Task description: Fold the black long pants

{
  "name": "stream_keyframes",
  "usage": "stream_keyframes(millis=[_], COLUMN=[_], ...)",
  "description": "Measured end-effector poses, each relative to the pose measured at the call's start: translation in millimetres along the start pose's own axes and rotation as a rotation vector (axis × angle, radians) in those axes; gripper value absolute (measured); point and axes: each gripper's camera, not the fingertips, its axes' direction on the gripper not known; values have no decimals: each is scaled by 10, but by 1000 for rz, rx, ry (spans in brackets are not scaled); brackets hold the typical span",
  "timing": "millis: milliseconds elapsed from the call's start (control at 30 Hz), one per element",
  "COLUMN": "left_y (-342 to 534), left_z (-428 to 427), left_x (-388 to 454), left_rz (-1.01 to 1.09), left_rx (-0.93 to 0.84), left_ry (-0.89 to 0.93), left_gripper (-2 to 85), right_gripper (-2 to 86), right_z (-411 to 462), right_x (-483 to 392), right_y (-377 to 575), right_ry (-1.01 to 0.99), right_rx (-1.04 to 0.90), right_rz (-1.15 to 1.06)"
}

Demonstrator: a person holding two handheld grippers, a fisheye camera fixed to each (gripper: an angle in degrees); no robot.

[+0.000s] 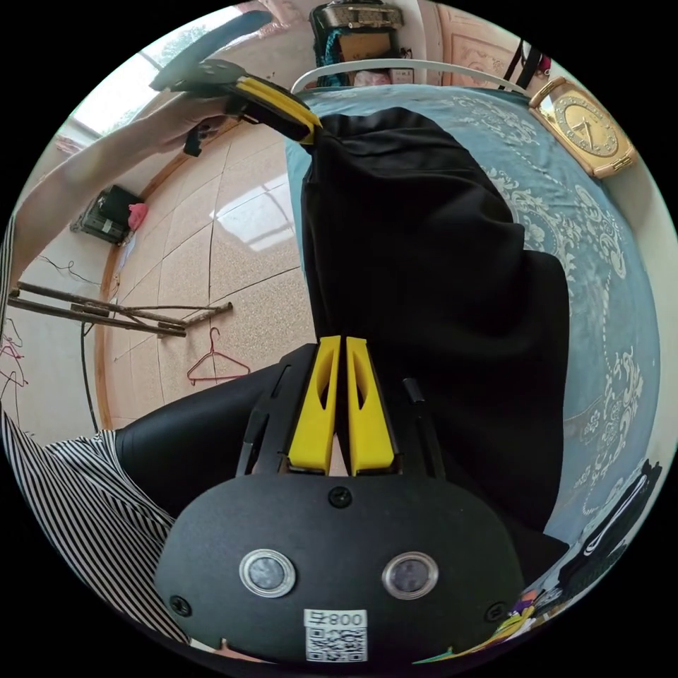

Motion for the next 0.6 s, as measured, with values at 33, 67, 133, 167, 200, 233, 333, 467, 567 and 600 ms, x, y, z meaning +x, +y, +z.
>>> stream_keyframes(millis=[33, 67, 133, 167, 200, 233, 333, 467, 567, 600], left_y=[113, 172, 401, 453, 549, 637, 862, 1137, 1201, 1136], left_z=[-17, -27, -50, -50, -49, -51, -59, -60, 72, 198], left_x=[-10, -10, 25, 41, 77, 124, 261, 404, 654, 799], left_rz=[-33, -47, -104, -119, -155, -189, -281, -451, -428, -386], left_rx=[26, 41, 104, 119, 147, 176, 275, 381, 449, 413], left_ry=[21, 27, 43, 51, 59, 57, 13, -27, 184, 246], left_gripper=[31, 34, 45, 46, 48, 44, 28, 12, 6, 5], right_gripper=[13, 14, 16, 17, 18, 18, 20, 21, 21, 21], right_z=[89, 172, 292, 368, 407, 485, 684, 979, 1197, 1241], right_x=[15, 36, 78, 113, 132, 169, 237, 283, 365, 387], right_y=[-9, -11, -5, 5, 12, 28, 61, 82, 142, 160], right_ry=[-5, -13, -34, -50, -59, -75, -94, -65, -76, -83], right_rx=[-1, 3, 12, 21, 26, 38, 56, 59, 86, 95], right_rz=[6, 15, 33, 47, 55, 70, 101, 97, 112, 119])
